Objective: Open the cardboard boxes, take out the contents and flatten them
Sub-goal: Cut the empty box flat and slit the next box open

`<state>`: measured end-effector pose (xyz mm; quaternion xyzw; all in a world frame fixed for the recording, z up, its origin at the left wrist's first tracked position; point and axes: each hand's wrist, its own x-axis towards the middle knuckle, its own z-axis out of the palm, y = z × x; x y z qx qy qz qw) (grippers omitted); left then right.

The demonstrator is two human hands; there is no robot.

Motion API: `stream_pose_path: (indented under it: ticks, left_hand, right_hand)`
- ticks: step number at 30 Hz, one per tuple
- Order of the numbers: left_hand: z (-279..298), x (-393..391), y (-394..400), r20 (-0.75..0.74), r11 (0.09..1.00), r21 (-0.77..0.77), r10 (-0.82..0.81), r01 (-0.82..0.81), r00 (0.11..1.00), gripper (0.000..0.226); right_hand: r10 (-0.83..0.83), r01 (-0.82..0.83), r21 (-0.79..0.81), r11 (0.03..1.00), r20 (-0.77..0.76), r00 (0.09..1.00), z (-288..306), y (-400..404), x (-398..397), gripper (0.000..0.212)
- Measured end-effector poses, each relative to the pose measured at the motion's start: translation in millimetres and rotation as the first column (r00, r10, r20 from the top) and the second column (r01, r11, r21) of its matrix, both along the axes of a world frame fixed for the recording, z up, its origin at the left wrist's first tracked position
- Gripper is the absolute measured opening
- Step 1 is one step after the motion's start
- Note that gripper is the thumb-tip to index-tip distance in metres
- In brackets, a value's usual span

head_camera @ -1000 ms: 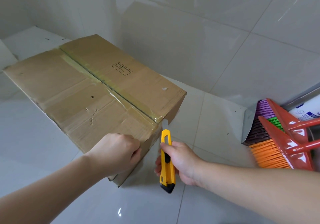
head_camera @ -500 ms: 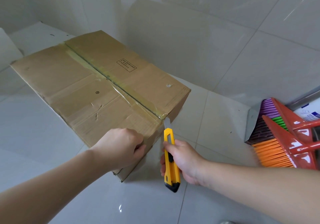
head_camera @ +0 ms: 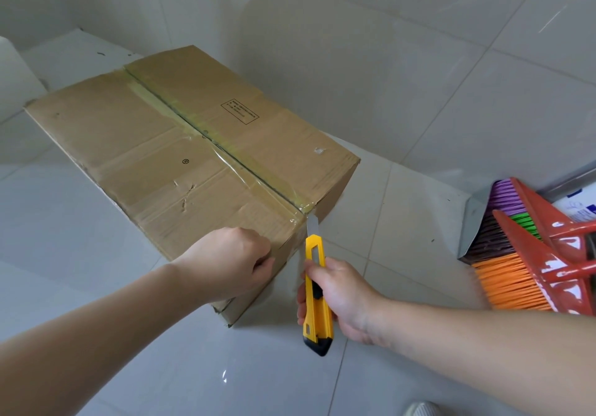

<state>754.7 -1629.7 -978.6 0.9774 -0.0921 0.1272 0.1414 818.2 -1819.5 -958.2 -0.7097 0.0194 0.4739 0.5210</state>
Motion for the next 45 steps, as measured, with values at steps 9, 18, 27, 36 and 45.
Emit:
stream_pose_path:
  ticks: [9,18,27,36,45]
  left_hand:
    - [1,1,-2,-0.006,1.000,0.020,0.003,-0.003,1.000,0.034]
    - [0,2,-1,0.006,0.999,0.019,-0.032,0.032,0.999,0.033]
    - [-3,1,1,0.021,1.000,0.012,-0.022,0.022,1.000,0.033]
    - [-3,1,1,0.031,0.999,0.034,-0.041,0.040,0.999,0.030]
    - [-3,0,0,0.044,0.998,0.042,-0.041,0.039,0.998,0.028]
  right_hand:
    - [0.076,-0.072,-0.056,0.996,0.076,0.994,-5,-2,11,0.021]
    - [0.029,-0.028,0.032,0.999,-0.021,0.999,-6,-2,7,0.022]
    - [0.347,-0.248,-0.261,0.933,0.467,0.814,-6,-50,25,0.016]
    - [0.765,-0.211,-0.819,0.533,0.573,-0.294,-11,-58,70,0.051]
    - [0.656,-0.281,-0.742,0.608,0.670,-0.349,-14,-41,78,0.041]
